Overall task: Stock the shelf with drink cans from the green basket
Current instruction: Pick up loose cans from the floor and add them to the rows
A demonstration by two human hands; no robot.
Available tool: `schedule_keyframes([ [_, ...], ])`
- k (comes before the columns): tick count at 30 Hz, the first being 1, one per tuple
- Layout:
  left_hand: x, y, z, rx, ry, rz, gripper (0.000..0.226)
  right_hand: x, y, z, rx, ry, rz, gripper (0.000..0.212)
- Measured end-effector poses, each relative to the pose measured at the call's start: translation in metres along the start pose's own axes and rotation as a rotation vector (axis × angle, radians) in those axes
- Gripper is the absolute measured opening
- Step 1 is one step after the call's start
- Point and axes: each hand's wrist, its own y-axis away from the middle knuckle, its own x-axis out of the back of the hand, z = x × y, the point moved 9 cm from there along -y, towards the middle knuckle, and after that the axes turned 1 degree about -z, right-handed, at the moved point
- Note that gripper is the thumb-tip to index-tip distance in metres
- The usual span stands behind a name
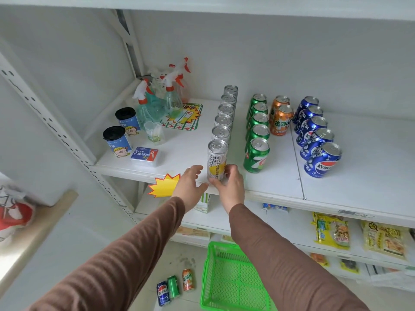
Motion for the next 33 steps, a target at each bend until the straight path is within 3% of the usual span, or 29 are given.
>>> schedule_keyframes([
  [11, -0.002, -0.005, -0.009, 0.038, 0.007, 0.005, 0.050, -0.003, -0.008, -0.001, -0.031, 0.012, 0.020, 0.050],
  [16, -0.001, 0.007, -0.015, 0.028, 0.062, 0.017, 0.046, 0.006, 0.008, 0.003, -0.025, -0.054, 0.094, 0.065],
  [22, 0.003, 0.050, -0.039, -0.037, 0.105, 0.024, 0.038, 0.008, 0.063, 0.003, 0.084, -0.068, 0.215, 0.043],
  [27, 0.002, 0.107, -0.107, 0.063, 0.024, -0.069, 0.044, -0.049, 0.124, 0.036, -0.014, -0.022, 0.075, 0.034],
  [33, -0.022, 0.189, -0.244, 0.292, -0.144, -0.240, 0.052, -0.153, 0.209, 0.136, -0.349, -0.041, -0.105, 0.028],
])
